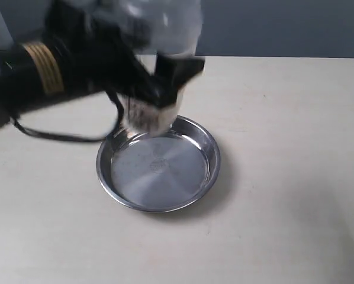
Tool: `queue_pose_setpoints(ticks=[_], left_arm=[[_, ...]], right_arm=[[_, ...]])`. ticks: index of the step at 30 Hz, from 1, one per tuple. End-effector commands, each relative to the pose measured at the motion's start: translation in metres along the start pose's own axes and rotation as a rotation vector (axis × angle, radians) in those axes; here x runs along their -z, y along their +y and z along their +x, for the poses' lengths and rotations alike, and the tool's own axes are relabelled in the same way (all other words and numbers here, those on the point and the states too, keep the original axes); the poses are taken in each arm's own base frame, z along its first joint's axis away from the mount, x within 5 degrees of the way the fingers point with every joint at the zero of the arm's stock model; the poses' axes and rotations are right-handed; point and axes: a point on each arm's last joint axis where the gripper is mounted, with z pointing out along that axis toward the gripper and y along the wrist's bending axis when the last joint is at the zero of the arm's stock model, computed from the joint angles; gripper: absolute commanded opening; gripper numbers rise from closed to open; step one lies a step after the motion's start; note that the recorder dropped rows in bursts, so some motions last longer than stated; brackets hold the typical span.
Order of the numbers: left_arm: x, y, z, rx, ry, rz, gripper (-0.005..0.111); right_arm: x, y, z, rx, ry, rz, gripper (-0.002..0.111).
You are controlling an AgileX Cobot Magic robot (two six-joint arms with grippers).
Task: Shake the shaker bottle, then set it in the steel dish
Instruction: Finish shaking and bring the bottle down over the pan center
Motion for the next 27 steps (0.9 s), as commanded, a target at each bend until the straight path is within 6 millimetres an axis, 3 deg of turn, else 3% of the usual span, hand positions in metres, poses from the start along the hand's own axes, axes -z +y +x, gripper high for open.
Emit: queue_pose_setpoints(ticks=[1, 2, 3, 4, 5, 8, 9, 10, 11, 13, 14, 15, 17, 19, 20, 21, 23, 25, 27], left_arm=[[-0.008, 0.004, 0.050, 0.044, 0.195, -0.030, 0.000], [-0.013, 0.007, 0.078, 0.071, 0.273, -0.035, 0.000], [-0.015, 0.007, 0.090, 0.101, 0.296, -0.032, 0.000], [-0.015, 0.006, 0.086, 0.107, 0.261, -0.021, 0.000], [-0.014, 0.003, 0.071, 0.104, 0.184, -0.001, 0.000], [0.008, -0.005, -0.008, 0.004, -0.141, 0.054, 0.000], [0.013, -0.004, -0.019, -0.016, -0.154, 0.039, 0.000], [0.011, -0.003, -0.012, -0.006, -0.106, 0.025, 0.000], [0.007, -0.001, 0.007, 0.005, -0.023, 0.013, 0.000], [-0.007, 0.003, 0.065, 0.037, 0.173, -0.001, 0.000], [-0.011, 0.005, 0.078, 0.070, 0.206, -0.011, 0.000], [-0.013, 0.006, 0.079, 0.104, 0.187, -0.017, 0.000], [-0.005, 0.001, 0.036, 0.086, -0.049, 0.038, 0.000], [0.012, -0.004, -0.028, -0.033, -0.306, 0.055, 0.000], [0.017, -0.004, -0.051, -0.083, -0.349, 0.034, 0.000], [0.019, -0.002, -0.059, -0.081, -0.312, 0.006, 0.000], [0.009, 0.003, -0.041, -0.003, -0.143, -0.031, 0.000], [-0.009, 0.008, 0.015, 0.086, 0.069, -0.052, 0.000], [-0.020, 0.008, 0.059, 0.125, 0.143, -0.027, 0.000]], right_arm=[[0.000, 0.000, -0.001, 0.000, -0.016, 0.004, -0.001], [0.000, 0.000, -0.001, 0.000, -0.016, 0.004, -0.001], [0.000, 0.000, -0.001, 0.000, -0.016, 0.004, -0.001], [0.000, 0.000, -0.001, 0.000, -0.016, 0.004, -0.001], [0.000, 0.000, -0.001, 0.000, -0.016, 0.004, -0.001], [0.000, 0.000, -0.001, 0.000, -0.016, 0.004, -0.001], [0.000, 0.000, -0.001, 0.000, -0.016, 0.004, -0.001], [0.000, 0.000, -0.001, 0.000, -0.016, 0.004, -0.001], [0.000, 0.000, -0.001, 0.000, -0.016, 0.004, -0.001], [0.000, 0.000, -0.001, 0.000, -0.016, 0.004, -0.001], [0.000, 0.000, -0.001, 0.000, -0.016, 0.004, -0.001], [0.000, 0.000, -0.001, 0.000, -0.016, 0.004, -0.001], [0.000, 0.000, -0.001, 0.000, -0.016, 0.004, -0.001], [0.000, 0.000, -0.001, 0.000, -0.016, 0.004, -0.001], [0.000, 0.000, -0.001, 0.000, -0.016, 0.004, -0.001], [0.000, 0.000, -0.001, 0.000, -0.016, 0.004, -0.001], [0.000, 0.000, -0.001, 0.000, -0.016, 0.004, -0.001], [0.000, 0.000, -0.001, 0.000, -0.016, 0.004, -0.001], [0.000, 0.000, -0.001, 0.000, -0.016, 0.004, -0.001]])
